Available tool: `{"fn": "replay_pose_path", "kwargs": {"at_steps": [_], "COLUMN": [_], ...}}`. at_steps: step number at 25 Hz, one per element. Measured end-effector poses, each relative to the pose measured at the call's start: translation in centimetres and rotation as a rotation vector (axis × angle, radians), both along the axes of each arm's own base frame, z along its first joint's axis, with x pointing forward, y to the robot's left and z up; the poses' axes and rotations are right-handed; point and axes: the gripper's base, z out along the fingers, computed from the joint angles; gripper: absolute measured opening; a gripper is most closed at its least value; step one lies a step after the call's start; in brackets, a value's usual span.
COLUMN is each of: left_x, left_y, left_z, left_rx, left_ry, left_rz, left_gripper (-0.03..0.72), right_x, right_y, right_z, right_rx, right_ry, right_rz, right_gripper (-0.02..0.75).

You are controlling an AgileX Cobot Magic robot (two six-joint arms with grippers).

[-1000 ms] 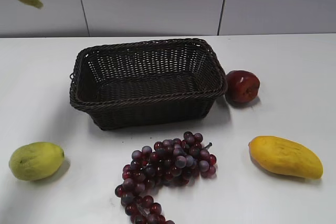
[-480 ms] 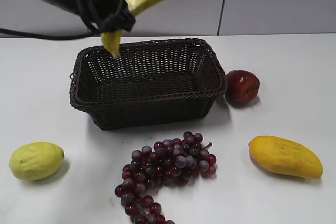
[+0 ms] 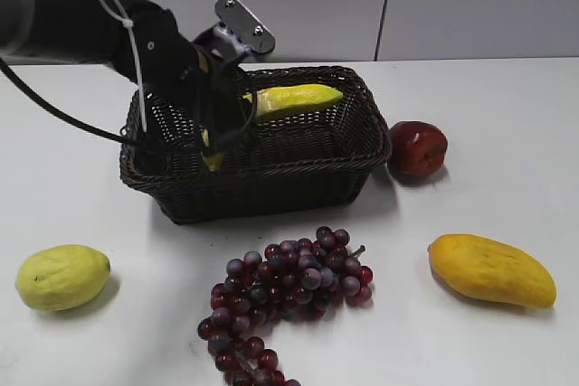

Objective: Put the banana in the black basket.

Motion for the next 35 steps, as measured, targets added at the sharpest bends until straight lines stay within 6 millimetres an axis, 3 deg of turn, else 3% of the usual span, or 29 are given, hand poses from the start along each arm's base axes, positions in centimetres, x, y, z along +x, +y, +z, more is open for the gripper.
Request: {"fn": "replay_pose_path", "kwargs": {"at_steps": [2,5,7,11,17,20,23,30,35], "left_x": [0.0,0.1,0.0,-0.2,-0.8,-0.7,-0.6,-2.1,-2.7], "left_y": [0.0,0.0,0.0,0.1,1.8,4.3,7.9,16.4,19.1], "left_z": [-0.4,-0.3,-0.1,1.8,8.9,12.5,14.5,13.8,13.5], "left_rx": [0.006,0.004,0.002,-0.028,-0.157,-0.199,-0.187,-0.045,-0.010], "left_ry": [0.006,0.004,0.000,-0.034,-0.098,-0.076,-0.016,0.315,0.415], "left_rz": [-0.001,-0.001,-0.001,0.008,0.120,0.238,0.369,0.703,0.807], "left_gripper": [0.386,0.570,0.648,0.659,0.659,0.655,0.648,0.612,0.594], "right_x": [0.0,0.0,0.0,0.0,0.0,0.0,0.0,0.0,0.0], "right_y": [0.0,0.0,0.0,0.0,0.0,0.0,0.0,0.0,0.0], "right_z": [0.0,0.0,0.0,0.0,0.0,0.0,0.0,0.0,0.0], "right_rx": [0.000,0.000,0.000,0.000,0.000,0.000,0.000,0.000,0.000], "right_ry": [0.000,0.000,0.000,-0.001,-0.001,-0.001,-0.001,-0.001,-0.001], "right_rz": [0.000,0.000,0.000,0.000,0.000,0.000,0.000,0.000,0.000], "right_gripper": [0.584,0.584,0.584,0.584,0.584,0.584,0.584,0.584,0.584]}}
